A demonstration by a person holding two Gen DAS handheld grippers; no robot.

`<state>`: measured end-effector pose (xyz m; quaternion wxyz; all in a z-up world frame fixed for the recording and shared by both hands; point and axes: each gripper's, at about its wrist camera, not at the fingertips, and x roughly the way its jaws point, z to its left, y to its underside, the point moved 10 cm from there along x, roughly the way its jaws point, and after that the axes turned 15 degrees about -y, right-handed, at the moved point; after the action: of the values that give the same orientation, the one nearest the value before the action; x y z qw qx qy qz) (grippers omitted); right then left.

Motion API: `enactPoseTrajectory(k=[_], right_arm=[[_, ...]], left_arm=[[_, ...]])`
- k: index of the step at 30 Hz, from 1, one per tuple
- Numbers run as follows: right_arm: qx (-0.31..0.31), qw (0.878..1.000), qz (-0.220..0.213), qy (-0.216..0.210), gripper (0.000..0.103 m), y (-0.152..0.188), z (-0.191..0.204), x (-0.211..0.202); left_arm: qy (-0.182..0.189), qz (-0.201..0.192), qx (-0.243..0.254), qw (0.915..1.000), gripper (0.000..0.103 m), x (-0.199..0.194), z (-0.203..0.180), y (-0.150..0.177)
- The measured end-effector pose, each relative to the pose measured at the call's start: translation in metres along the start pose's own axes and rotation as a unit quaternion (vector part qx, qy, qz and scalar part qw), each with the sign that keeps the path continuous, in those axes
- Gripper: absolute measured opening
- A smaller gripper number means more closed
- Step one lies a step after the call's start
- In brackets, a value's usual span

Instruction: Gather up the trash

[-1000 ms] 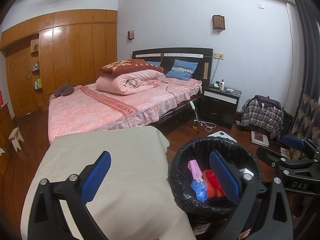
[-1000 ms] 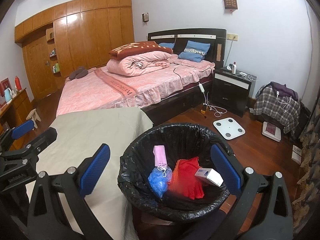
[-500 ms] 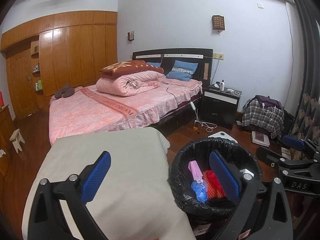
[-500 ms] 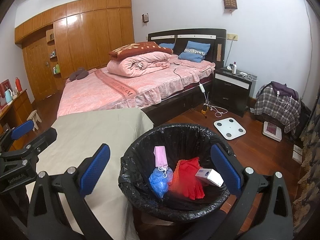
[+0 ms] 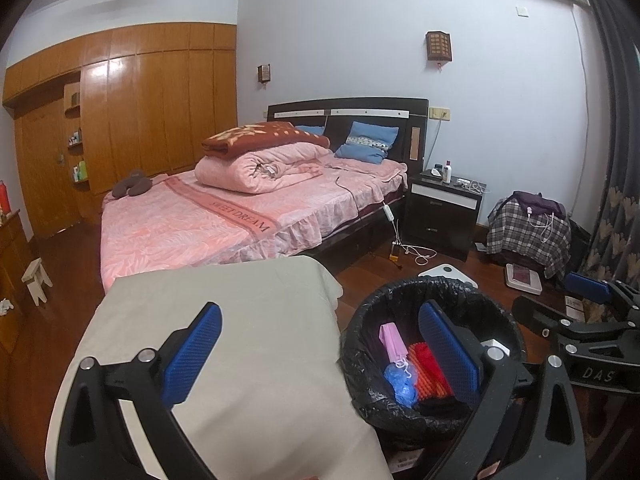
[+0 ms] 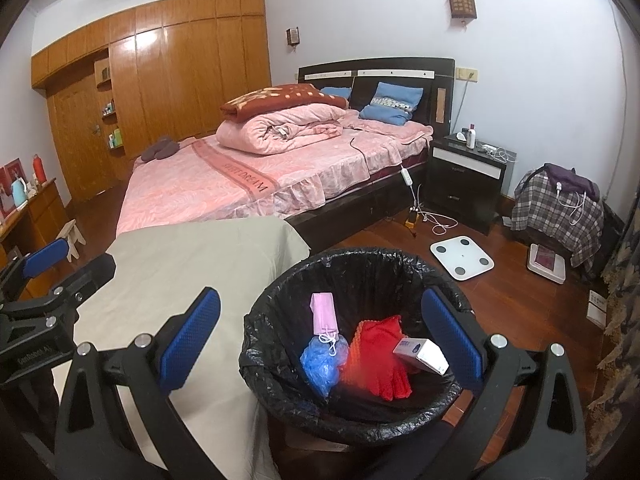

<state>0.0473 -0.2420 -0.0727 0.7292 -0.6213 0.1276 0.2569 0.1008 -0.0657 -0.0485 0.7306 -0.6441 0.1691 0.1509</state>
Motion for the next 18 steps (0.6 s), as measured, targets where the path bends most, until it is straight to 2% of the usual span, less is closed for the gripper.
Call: enactPoseTrajectory(k=[18], right_arm=[[0.001,1.000,0.004,0.001,0.098,0.0047,-0.0006,0.0045]], left_arm=[[0.001,0.001,0.002,1.0000,0.097,-0.0003,-0.0011,0.0011]])
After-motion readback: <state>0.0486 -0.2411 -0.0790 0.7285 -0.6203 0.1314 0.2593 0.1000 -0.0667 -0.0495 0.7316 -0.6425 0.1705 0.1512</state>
